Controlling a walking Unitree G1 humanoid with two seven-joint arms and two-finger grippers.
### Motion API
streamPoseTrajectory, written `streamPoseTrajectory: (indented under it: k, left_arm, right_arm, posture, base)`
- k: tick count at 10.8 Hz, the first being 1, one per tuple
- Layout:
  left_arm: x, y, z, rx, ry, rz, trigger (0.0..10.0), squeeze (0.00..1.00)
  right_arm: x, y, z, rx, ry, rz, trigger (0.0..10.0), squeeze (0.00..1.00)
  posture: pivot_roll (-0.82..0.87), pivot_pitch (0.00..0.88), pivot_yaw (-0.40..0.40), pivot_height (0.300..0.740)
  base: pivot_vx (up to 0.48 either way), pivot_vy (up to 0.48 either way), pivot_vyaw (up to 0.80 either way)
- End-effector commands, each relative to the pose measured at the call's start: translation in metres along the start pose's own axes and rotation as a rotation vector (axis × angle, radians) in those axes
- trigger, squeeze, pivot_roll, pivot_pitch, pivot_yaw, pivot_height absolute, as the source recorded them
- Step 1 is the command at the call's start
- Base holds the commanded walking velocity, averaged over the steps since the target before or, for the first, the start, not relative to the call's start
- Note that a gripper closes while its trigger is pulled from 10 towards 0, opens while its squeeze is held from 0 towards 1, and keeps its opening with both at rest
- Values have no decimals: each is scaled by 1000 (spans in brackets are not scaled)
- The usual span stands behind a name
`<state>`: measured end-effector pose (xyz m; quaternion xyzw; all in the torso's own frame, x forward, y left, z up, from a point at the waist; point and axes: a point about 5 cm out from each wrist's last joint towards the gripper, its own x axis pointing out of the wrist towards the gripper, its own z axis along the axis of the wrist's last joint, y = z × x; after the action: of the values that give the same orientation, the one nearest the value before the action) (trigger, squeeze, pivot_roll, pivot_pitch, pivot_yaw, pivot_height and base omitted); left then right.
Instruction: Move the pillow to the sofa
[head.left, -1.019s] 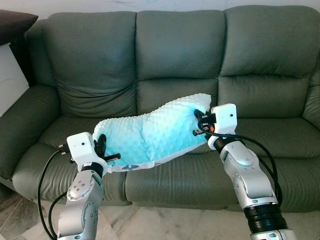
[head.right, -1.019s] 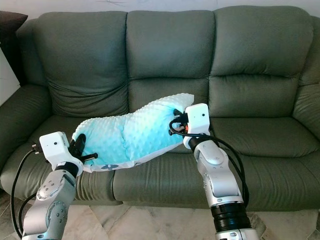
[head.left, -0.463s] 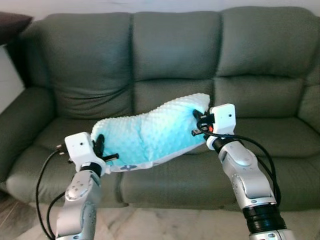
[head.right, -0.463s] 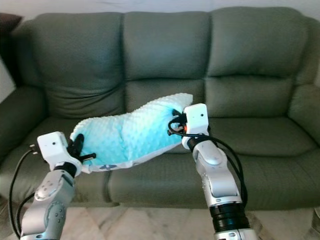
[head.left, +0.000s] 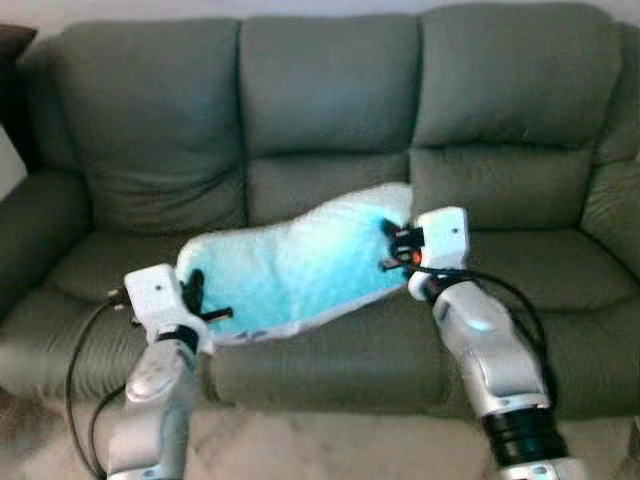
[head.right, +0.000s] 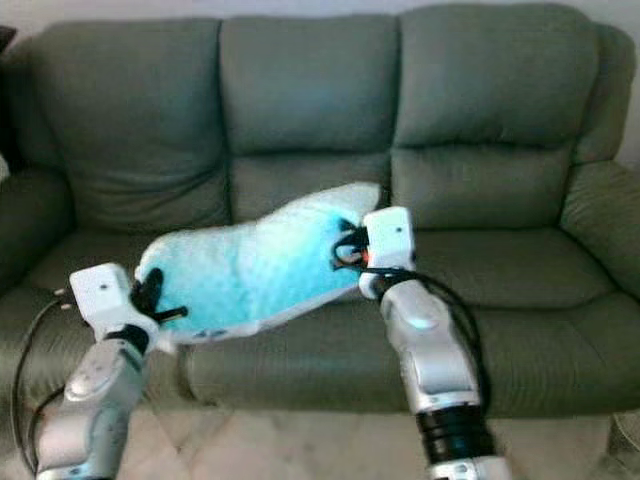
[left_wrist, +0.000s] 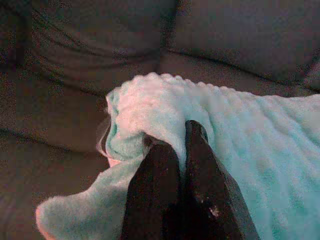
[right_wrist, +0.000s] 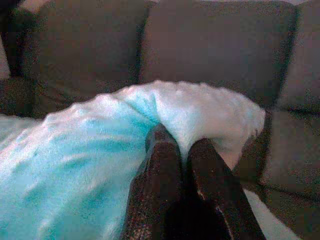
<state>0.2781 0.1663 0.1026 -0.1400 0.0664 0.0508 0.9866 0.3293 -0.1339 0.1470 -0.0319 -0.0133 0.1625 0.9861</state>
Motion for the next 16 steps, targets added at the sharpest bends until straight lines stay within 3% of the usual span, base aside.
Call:
streamPoseTrajectory:
  k: [1,8,16]
  left_arm:
    - [0,1,4,14,-17,1,10000,0]
    - [2,12,16,-8,-89,12,10000,0]
    - [2,14,20,-26,-115,-9,10000,0]
  right_arm:
    - [3,2,11,-4,-43,3,10000,0]
    - [4,3,12,-5,-47,5,10000,0]
    - [2,4,12,-6,-48,7,10000,0]
  posture:
    - [-258,0,34,740]
    - [-260,0,36,740]
    - [-261,0,40,740]
  base:
    - [0,-270,0]
    - [0,0,0]
    - [453,0,0]
